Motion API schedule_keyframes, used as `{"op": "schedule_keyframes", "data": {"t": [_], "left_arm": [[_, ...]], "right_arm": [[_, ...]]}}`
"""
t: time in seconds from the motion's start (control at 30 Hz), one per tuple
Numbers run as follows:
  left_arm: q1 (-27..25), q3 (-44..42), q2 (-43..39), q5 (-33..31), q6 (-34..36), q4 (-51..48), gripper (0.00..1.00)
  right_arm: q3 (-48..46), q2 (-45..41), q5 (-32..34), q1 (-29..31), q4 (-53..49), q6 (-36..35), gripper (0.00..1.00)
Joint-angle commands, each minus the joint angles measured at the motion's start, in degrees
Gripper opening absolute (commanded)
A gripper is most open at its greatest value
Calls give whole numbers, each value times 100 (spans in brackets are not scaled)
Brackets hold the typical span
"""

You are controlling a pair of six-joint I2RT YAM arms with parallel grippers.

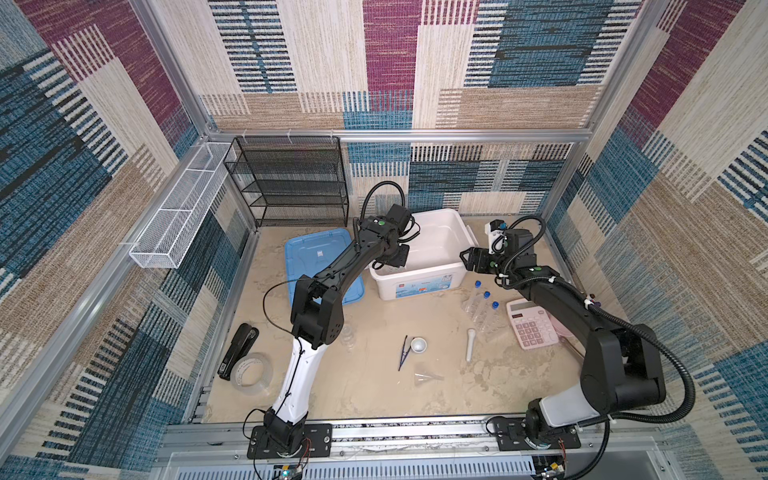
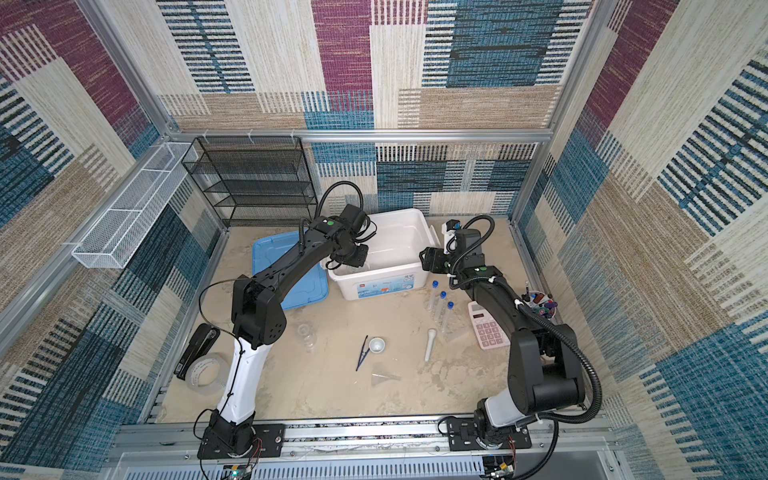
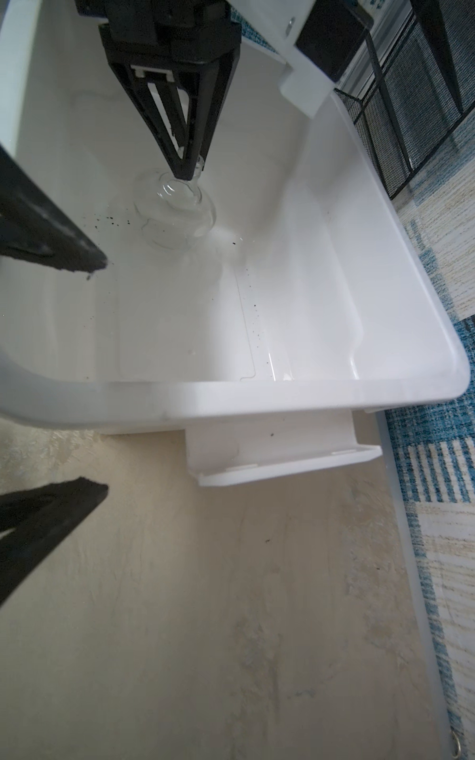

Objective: Organize the chemistry lab equipment
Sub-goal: 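Lower the flask into the bin with the left gripper while the right holds the rim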

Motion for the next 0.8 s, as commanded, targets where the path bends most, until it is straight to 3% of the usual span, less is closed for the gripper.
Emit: {"op": "schedule_keyframes", "data": {"t": [0.0, 0.77], "left_arm": [[6, 57, 33, 61, 2, 25, 16], [6, -64, 221, 57, 26, -95, 15]], "right_arm": [[-9, -26, 33, -3, 178, 41, 82], [-77, -18, 15, -2, 218, 76, 82]]}}
